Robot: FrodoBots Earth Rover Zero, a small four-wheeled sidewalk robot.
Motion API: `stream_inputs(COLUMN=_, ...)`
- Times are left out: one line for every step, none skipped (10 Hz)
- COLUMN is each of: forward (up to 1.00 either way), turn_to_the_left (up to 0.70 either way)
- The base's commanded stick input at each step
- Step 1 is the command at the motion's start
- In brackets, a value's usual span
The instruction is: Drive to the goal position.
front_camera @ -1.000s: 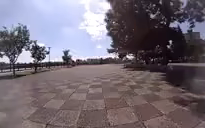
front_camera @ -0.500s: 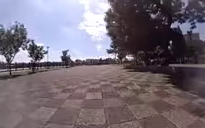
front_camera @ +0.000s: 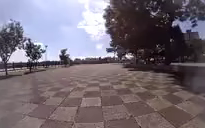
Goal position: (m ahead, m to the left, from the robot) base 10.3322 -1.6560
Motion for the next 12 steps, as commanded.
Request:
stream_inputs(forward=0.70, turn_to_the_left=0.08)
stream_inputs(forward=0.70, turn_to_the_left=0.13)
stream_inputs(forward=0.70, turn_to_the_left=0.11)
stream_inputs(forward=0.70, turn_to_the_left=0.09)
stream_inputs(forward=0.70, turn_to_the_left=0.06)
stream_inputs(forward=0.70, turn_to_the_left=0.04)
stream_inputs(forward=0.70, turn_to_the_left=0.01)
stream_inputs(forward=0.70, turn_to_the_left=0.00)
stream_inputs(forward=0.70, turn_to_the_left=0.00)
stream_inputs(forward=0.70, turn_to_the_left=0.00)
stream_inputs(forward=0.70, turn_to_the_left=0.00)
stream_inputs(forward=0.70, turn_to_the_left=0.00)
